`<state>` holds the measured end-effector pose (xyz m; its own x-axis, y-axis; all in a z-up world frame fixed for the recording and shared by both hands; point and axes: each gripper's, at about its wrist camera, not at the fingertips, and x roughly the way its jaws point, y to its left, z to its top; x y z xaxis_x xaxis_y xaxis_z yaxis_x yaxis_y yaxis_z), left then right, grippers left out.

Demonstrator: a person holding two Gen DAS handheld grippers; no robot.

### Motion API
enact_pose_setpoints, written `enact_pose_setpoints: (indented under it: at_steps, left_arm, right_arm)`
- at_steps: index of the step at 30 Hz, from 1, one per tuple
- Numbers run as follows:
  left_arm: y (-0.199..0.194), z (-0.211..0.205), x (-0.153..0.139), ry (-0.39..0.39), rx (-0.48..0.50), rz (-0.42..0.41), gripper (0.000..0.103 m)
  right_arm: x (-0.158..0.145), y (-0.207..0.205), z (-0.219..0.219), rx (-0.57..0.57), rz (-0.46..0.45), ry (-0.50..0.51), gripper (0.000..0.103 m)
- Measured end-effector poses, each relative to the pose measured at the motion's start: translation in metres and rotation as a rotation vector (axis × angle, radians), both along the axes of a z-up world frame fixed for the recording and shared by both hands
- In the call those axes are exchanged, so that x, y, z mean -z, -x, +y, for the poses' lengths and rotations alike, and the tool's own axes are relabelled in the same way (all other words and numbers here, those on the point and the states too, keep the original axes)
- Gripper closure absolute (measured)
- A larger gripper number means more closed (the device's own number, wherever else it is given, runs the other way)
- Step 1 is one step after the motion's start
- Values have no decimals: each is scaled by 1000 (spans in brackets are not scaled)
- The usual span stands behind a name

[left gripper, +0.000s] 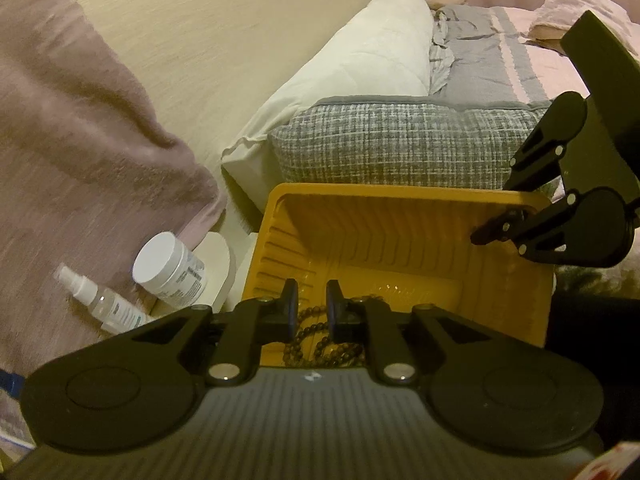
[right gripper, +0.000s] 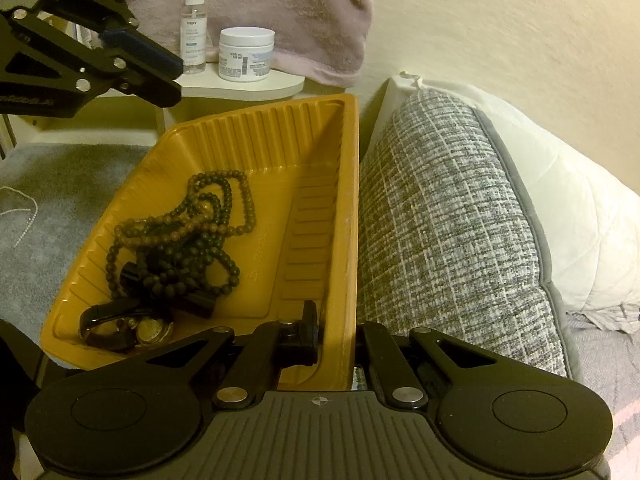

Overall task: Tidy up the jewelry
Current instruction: 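Carry the brown necklace over the orange tray and open the left tool, then move the left tool to the rug and pinch the white pearl strand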

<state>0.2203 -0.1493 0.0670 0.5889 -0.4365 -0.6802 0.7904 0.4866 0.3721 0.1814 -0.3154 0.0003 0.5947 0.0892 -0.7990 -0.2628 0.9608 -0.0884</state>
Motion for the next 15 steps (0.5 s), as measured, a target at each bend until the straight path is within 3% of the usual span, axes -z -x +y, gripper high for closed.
enact_pose_setpoints:
  at_steps: [6, 15]
  left_arm:
    - [4, 25, 1, -5, -48, -1, 89]
    - [5, 85, 14, 16, -231, 20, 88]
  right_arm:
    - [-1, 0, -1, 1, 1, -2, 99]
    - [1, 0, -2, 9, 5, -5, 99]
